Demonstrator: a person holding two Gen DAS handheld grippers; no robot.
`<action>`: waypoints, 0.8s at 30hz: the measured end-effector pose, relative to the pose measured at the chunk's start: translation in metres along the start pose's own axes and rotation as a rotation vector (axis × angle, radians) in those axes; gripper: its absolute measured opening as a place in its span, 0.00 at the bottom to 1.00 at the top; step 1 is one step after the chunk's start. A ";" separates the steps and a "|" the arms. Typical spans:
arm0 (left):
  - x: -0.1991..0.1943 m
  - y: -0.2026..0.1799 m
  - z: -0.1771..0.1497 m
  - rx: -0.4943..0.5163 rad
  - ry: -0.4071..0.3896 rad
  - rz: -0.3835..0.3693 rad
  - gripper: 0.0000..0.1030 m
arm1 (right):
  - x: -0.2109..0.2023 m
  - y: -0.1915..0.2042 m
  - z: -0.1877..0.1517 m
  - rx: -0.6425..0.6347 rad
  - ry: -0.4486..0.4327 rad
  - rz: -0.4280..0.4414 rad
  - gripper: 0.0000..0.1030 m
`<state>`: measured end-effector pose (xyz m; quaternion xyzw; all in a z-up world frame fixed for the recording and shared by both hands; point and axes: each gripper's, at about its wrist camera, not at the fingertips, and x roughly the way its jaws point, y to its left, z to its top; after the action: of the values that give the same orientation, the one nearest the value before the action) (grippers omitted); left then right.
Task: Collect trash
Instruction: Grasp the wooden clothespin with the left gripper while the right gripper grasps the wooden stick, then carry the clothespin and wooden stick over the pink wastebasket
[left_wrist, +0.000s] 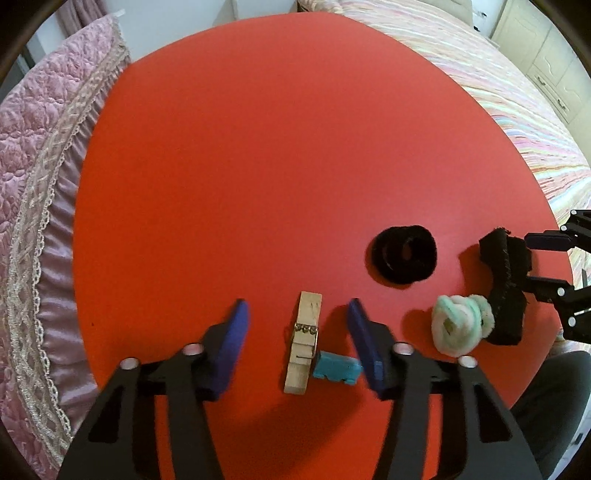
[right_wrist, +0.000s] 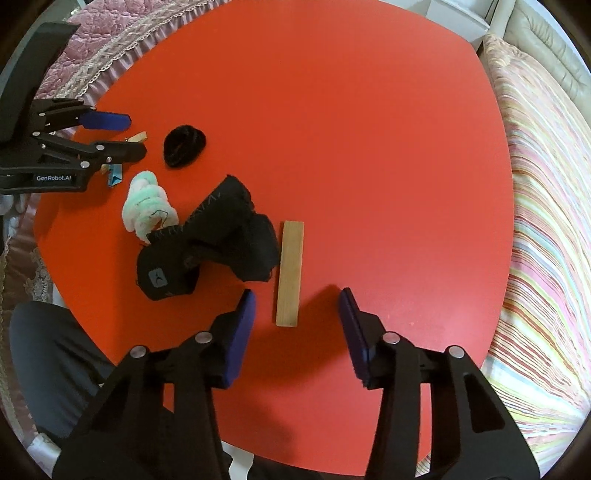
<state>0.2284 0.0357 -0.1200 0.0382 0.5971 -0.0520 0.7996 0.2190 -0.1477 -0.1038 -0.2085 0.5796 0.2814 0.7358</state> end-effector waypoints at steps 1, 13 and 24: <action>-0.001 -0.001 0.000 0.004 0.002 0.000 0.35 | 0.000 0.001 0.000 -0.001 -0.001 0.002 0.32; -0.006 -0.004 0.001 -0.002 -0.010 0.023 0.13 | -0.001 0.001 -0.001 0.016 -0.021 0.004 0.10; -0.044 -0.014 -0.018 -0.044 -0.080 0.045 0.13 | -0.022 -0.001 -0.008 0.035 -0.069 -0.009 0.10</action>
<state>0.1975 0.0260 -0.0824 0.0318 0.5647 -0.0222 0.8244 0.2099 -0.1576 -0.0847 -0.1884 0.5577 0.2750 0.7602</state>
